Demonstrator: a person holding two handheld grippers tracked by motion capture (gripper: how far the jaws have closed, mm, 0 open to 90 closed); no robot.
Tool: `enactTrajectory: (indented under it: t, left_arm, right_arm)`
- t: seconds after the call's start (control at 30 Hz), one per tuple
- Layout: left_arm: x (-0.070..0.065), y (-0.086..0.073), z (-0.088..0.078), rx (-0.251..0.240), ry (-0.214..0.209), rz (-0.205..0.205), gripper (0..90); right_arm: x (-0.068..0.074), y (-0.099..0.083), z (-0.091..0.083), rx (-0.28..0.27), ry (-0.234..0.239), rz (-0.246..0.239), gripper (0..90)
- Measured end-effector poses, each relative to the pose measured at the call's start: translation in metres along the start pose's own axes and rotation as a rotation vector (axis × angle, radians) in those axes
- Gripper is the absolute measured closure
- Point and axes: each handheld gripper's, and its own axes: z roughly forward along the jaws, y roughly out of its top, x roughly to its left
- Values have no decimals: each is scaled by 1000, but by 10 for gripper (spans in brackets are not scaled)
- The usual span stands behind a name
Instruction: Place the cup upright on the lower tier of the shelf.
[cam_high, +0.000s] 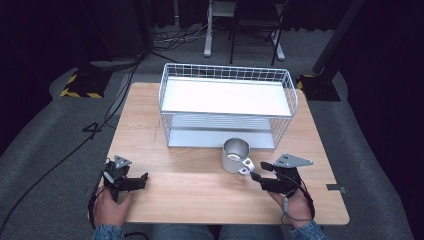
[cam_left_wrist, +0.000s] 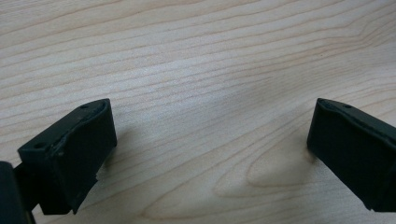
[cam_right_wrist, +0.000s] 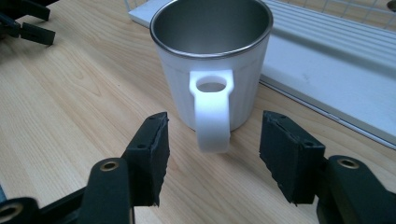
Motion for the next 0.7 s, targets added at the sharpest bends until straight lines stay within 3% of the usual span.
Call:
enactTrajectory:
  t: [0.13, 0.4, 0.7]
  left_arm:
    - [0, 0, 0, 1, 0, 1, 17]
    - [0, 0, 0, 2, 1, 2, 17]
    - [0, 0, 0, 2, 1, 1, 16]
  right_arm:
    - [0, 2, 10, 14, 15, 6, 459]
    - [2, 6, 24, 40, -6, -21, 600]
    - [3, 9, 33, 66, -14, -39, 665]
